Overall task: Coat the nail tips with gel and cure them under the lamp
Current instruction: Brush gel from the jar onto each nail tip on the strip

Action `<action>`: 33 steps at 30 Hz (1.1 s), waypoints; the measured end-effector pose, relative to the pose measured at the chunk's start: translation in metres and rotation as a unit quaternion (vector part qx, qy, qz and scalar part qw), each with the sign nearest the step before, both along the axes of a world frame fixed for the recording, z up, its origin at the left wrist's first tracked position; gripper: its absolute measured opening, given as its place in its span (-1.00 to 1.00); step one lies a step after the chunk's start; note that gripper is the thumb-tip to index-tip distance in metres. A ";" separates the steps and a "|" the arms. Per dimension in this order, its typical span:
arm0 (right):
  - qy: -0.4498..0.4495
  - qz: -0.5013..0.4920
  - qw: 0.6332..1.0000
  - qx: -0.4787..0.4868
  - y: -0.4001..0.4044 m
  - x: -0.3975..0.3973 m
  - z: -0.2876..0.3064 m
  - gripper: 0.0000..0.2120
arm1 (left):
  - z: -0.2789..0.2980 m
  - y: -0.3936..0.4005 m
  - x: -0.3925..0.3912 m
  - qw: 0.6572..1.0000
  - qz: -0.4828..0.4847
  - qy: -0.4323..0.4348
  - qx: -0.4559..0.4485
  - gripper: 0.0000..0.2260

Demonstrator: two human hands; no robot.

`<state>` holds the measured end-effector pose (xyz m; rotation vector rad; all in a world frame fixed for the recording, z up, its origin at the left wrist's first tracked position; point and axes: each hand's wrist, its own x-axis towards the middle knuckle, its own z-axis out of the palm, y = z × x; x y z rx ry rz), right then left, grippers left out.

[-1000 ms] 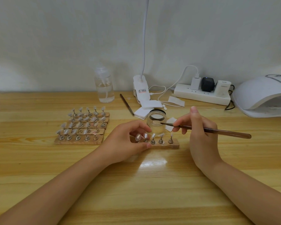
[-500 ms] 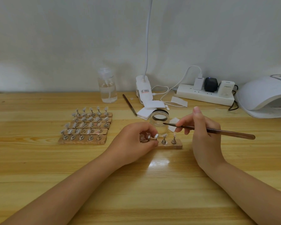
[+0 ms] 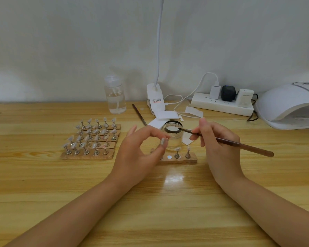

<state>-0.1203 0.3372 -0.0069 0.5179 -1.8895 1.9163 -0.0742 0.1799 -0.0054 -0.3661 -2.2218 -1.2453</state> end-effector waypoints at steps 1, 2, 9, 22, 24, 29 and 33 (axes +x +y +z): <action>-0.006 0.000 1.000 -0.007 0.000 0.000 0.001 -0.71 | 0.000 0.000 0.000 1.000 0.005 -0.004 0.013 -0.91; -0.010 -0.001 1.000 -0.011 0.000 0.000 0.002 -0.72 | 0.000 0.000 0.000 1.000 0.007 -0.012 0.021 -0.93; -0.028 -0.014 0.999 -0.022 0.005 -0.012 0.019 -0.76 | 0.001 0.000 -0.003 0.999 0.003 -0.003 0.034 -0.90; 0.021 -0.057 0.926 0.374 -0.019 -0.056 0.043 -0.66 | 0.000 -0.002 -0.004 0.999 0.015 0.007 0.050 -0.89; 0.023 -0.072 0.909 0.410 -0.023 -0.057 0.041 -0.63 | 0.000 -0.002 -0.005 0.999 0.014 0.006 0.044 -0.91; 0.029 -0.078 0.901 0.426 -0.025 -0.057 0.040 -0.59 | 0.001 -0.002 -0.005 0.999 0.011 0.010 0.039 -0.88; 0.006 -0.075 0.936 0.344 -0.016 -0.059 0.050 -0.60 | 0.001 -0.001 -0.005 0.999 0.013 0.007 0.042 -0.86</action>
